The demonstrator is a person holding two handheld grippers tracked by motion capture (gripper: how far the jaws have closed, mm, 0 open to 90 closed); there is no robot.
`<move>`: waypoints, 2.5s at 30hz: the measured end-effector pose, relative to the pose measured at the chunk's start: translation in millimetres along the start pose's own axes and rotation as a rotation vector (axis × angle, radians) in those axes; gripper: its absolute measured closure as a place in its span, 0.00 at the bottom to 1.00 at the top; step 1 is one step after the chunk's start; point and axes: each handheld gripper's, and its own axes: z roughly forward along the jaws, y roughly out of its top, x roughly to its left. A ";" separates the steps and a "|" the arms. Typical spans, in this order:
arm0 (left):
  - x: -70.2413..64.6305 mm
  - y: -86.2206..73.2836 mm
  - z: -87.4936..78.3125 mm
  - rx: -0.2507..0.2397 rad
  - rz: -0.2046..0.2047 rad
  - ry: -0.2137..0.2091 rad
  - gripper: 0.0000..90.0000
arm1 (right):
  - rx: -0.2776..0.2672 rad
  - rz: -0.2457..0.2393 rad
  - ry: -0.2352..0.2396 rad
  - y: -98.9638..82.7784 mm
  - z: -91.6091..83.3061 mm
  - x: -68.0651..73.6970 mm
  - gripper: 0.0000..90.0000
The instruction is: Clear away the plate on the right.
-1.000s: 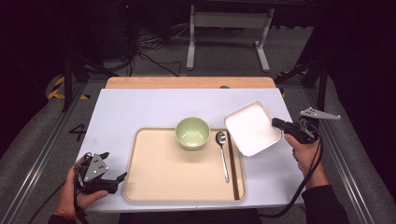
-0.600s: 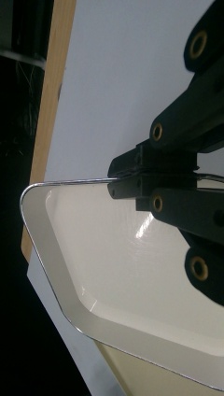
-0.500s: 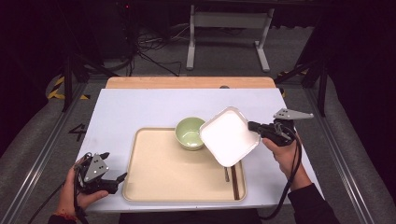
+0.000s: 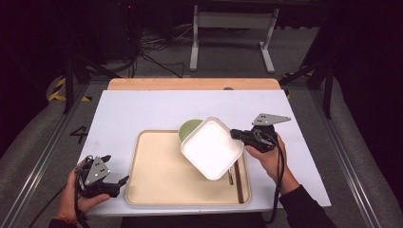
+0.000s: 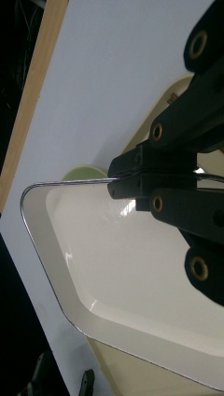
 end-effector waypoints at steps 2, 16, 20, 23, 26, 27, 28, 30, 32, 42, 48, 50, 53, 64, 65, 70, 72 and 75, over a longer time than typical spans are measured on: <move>0.3 0.3 -0.3 0.000 0.009 0.003 0.11 | 0.010 -0.016 0.004 2.0 6.1 5.4 1.00; 0.0 -1.3 0.1 0.003 0.001 -0.002 0.11 | 0.064 -0.107 0.054 8.4 50.0 43.2 1.00; -0.3 -1.1 0.5 0.007 0.004 -0.005 0.11 | 0.081 -0.128 0.070 9.2 61.2 52.5 1.00; -0.2 -1.2 0.6 0.008 0.008 -0.004 0.11 | 0.093 -0.144 0.084 10.4 70.6 59.4 1.00; -0.1 -1.9 0.4 0.008 0.000 -0.004 0.11 | 0.102 -0.158 0.098 12.0 79.1 66.4 1.00; -0.2 -2.1 0.5 0.007 -0.004 -0.004 0.11 | 0.103 -0.165 0.102 12.5 81.6 68.4 1.00; -0.1 -2.2 0.5 0.009 0.000 -0.005 0.11 | 0.106 -0.169 0.106 13.0 83.8 70.5 1.00; -0.1 -2.4 0.9 0.008 0.003 -0.005 0.11 | 0.109 -0.181 0.112 13.5 88.1 73.7 1.00; 0.1 -2.6 0.8 0.009 0.005 -0.003 0.11 | 0.116 -0.190 0.114 13.5 93.2 75.6 1.00; 0.3 -2.7 1.0 0.011 0.011 -0.005 0.11 | 0.136 -0.223 0.137 12.3 107.6 85.0 1.00; 0.1 -3.2 1.2 0.012 0.005 -0.006 0.11 | 0.143 -0.238 0.153 13.5 115.1 91.3 0.99; -0.1 -3.4 1.6 0.015 0.005 -0.007 0.11 | 0.145 -0.241 0.152 13.3 116.2 91.9 0.99; 0.3 -3.6 1.7 0.018 0.011 -0.006 0.11 | 0.152 -0.245 0.148 12.5 118.9 92.7 0.98; 0.2 -4.1 1.1 0.014 0.001 -0.004 0.10 | 0.140 -0.283 0.140 12.0 111.7 94.9 0.95; 0.1 -4.1 1.2 0.014 0.002 -0.003 0.10 | 0.141 -0.284 0.148 10.5 110.9 94.6 0.96; 0.0 -3.6 1.8 0.019 0.010 -0.007 0.10 | 0.180 -0.310 0.183 -0.4 108.4 99.0 1.00; -0.4 -3.7 2.2 0.021 0.006 -0.008 0.10 | 0.202 -0.317 0.206 -5.6 107.9 101.4 1.00; -0.6 -3.4 1.8 0.022 0.011 -0.006 0.10 | 0.243 -0.333 0.259 -16.5 107.9 107.9 1.00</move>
